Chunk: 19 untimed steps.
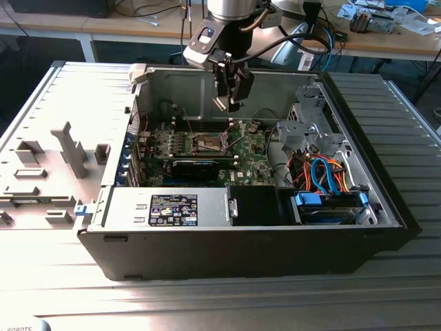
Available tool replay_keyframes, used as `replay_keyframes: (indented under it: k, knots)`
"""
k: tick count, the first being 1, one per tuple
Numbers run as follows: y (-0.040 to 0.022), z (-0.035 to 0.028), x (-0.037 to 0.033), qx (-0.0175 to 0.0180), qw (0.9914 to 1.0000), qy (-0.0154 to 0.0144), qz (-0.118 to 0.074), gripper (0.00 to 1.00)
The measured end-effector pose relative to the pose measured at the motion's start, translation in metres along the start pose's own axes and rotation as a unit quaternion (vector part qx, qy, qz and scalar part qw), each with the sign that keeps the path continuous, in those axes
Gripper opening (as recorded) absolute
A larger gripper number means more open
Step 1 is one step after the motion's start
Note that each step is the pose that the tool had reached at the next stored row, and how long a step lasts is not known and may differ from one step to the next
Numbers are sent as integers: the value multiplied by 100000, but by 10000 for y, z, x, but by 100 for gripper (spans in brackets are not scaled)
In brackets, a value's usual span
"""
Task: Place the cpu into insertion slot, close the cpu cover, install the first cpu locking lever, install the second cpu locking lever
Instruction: 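Place the cpu into insertion slot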
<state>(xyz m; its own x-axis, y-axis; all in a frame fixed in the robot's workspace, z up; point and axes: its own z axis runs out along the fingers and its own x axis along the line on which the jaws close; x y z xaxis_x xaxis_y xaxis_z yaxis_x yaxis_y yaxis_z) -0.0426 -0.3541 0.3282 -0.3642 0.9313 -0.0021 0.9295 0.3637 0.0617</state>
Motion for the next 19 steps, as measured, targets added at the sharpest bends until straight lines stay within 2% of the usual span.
replay_keyframes:
  k: [3, 6, 19]
  knots:
    - [0, 2, 0, 2, 99999, -26, 341, 54]
    - [-1, 11, 0, 18, 99982, -150, 1878, 54]
    - [-1, 17, 0, 27, 99962, -227, 2735, 54]
